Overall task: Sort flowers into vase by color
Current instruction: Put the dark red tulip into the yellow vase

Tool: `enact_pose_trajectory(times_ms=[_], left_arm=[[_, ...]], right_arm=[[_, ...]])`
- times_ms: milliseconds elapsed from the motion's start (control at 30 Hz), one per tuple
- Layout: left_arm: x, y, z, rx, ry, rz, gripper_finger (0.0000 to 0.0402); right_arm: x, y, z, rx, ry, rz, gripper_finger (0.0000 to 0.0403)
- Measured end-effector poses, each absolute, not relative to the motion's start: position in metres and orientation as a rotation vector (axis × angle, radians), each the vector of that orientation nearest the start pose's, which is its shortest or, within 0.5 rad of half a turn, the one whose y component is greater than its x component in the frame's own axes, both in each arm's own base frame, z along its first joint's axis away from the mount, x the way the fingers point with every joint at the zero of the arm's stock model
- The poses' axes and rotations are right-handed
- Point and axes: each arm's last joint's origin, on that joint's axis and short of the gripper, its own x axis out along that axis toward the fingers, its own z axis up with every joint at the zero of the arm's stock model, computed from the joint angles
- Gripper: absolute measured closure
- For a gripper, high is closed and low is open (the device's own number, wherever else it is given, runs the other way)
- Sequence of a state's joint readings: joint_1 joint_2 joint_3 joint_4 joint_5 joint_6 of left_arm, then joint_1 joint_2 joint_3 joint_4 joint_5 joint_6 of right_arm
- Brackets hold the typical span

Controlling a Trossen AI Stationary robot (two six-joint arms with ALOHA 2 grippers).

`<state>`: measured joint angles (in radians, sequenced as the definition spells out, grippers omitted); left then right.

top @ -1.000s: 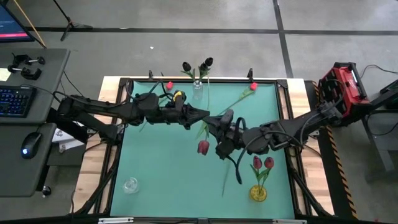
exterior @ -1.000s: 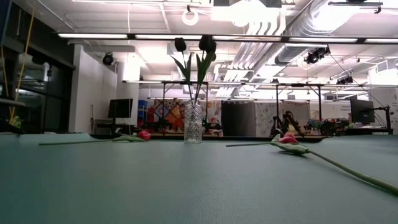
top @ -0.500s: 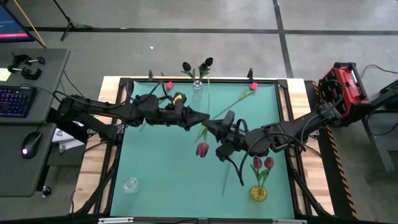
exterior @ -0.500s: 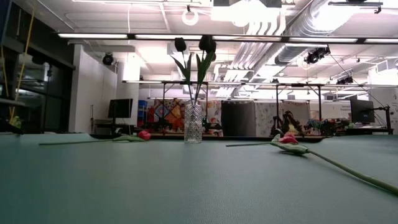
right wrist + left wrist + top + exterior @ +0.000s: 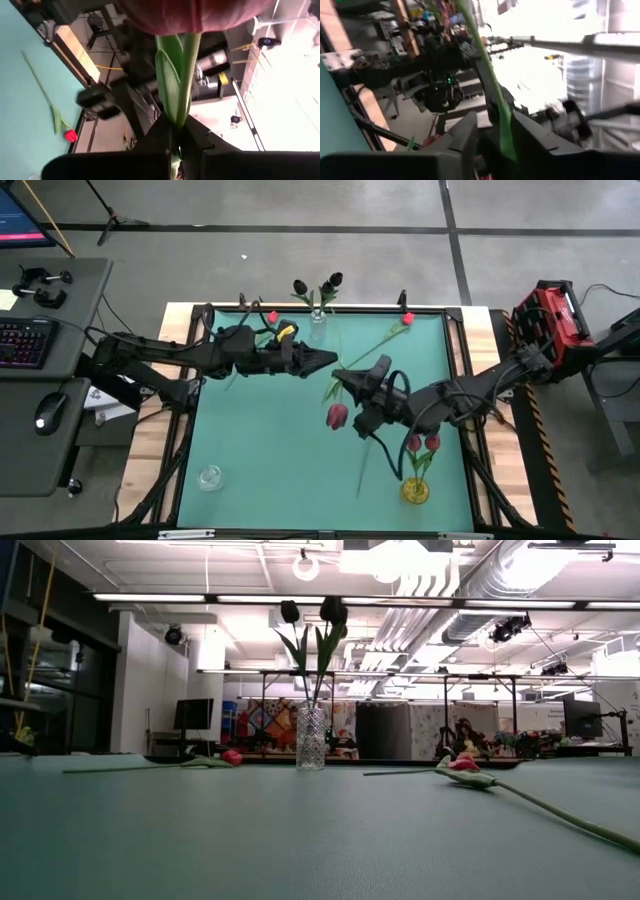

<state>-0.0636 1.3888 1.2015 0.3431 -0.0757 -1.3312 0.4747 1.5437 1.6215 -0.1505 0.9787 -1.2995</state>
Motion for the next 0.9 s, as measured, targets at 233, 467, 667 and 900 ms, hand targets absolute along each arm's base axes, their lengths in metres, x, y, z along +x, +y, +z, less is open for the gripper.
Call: enact_pose_trajectory(times_ms=[233,467,667,900], left_arm=[[0.302,-0.007,0.406,-1.201,-0.162,-0.107,0.0217],[0.261,0.007,0.415,-0.859,-0.043,0.014,0.0193],[0.247,-0.006,0.404,-0.666,0.073,0.240,0.0197],[0.263,-0.036,0.358,-0.618,0.160,0.377,0.0197]], right_arm=[[0.284,0.119,0.464,-1.210,0.365,-0.511,0.0402],[0.220,0.096,0.503,-0.646,0.163,-0.619,0.0402],[0.142,0.068,0.506,-0.072,0.073,-0.364,0.0402],[0.096,0.060,0.475,0.250,0.329,-0.174,0.0403]])
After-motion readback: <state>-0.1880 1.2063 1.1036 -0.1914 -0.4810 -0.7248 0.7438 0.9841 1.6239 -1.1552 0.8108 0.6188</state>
